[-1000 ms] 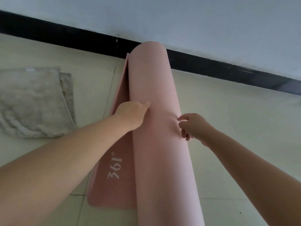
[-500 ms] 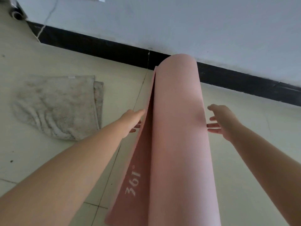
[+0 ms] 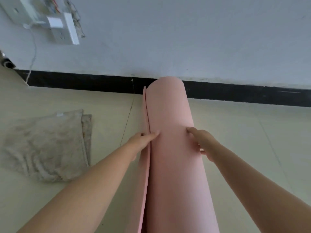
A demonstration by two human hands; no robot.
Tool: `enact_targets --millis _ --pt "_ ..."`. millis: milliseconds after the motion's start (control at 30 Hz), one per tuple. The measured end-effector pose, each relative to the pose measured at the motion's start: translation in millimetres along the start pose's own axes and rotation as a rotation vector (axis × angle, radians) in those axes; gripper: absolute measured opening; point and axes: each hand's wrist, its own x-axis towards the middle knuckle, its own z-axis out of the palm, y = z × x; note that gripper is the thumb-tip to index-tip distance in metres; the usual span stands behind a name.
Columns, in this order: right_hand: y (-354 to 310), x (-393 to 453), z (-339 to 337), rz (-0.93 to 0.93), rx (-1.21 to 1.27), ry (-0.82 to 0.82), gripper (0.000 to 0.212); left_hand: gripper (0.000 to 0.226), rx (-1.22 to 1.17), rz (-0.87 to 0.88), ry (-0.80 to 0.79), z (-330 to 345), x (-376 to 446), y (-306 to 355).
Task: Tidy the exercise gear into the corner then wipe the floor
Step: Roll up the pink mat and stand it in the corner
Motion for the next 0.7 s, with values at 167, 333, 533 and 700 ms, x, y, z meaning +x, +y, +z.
enact_targets --millis 167,333,533,700 --pt "4.0 -17.9 -16.1 -0.086 0.068 -0.008 0.056 0.082 -0.045 0.035 0.074 13.2 -21.7 9.0" --pt "-18.9 -41.4 -33.1 -0.258 0.103 -0.008 0.079 0.093 -0.103 0.078 0.123 12.8 -47.7 41.6" --pt "-73.9 -90.3 -61.2 -0.482 0.211 -0.026 0.075 0.102 -0.158 0.244 0.246 -15.0 -101.6 97.5" --pt "-126.8 -140.1 -107.6 -0.660 0.231 -0.062 0.060 0.109 -0.130 0.426 0.303 -37.9 -156.2 158.0"
